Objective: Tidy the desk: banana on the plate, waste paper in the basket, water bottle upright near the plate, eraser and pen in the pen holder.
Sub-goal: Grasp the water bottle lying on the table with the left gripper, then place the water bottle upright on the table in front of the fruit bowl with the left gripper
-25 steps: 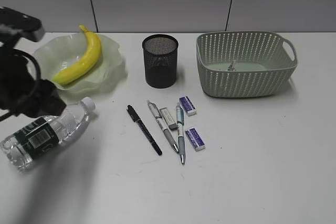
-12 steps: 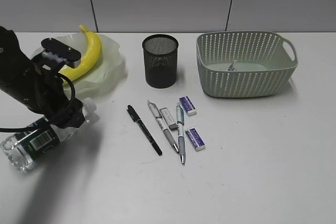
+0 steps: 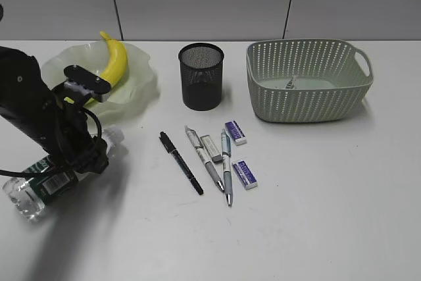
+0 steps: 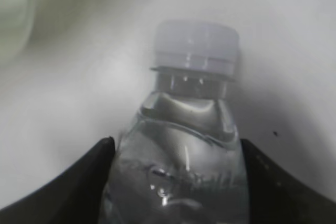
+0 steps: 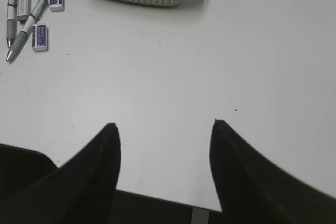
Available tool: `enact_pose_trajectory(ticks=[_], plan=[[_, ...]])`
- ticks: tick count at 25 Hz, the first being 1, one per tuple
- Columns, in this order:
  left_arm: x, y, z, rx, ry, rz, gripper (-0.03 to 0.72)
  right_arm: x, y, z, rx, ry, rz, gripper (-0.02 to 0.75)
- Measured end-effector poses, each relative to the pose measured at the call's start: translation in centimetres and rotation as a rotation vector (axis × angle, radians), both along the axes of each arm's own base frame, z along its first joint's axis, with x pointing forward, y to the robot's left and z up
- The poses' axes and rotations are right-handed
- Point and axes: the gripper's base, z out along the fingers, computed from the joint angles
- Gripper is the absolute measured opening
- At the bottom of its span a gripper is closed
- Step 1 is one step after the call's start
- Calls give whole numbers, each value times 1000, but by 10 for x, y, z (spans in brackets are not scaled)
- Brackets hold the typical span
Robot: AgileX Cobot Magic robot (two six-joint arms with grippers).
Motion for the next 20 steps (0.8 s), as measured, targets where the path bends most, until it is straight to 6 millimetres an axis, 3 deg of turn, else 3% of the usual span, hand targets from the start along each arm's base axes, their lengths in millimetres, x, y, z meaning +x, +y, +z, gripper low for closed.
enact_pose_trajectory(ticks=[5,12,15,20], plan=[[-10,-12,13,-20,17,-15,498,0,0,0,1,0,0,431],[-32,-8,70,-131,-90,27,498,0,0,0,1,0,0,414],[-54,-1,91,-207,-172,62,498,0,0,0,0,0,0,414],[-95,18,101,-379,-384,188,498,0,0,0,1,0,0,414]])
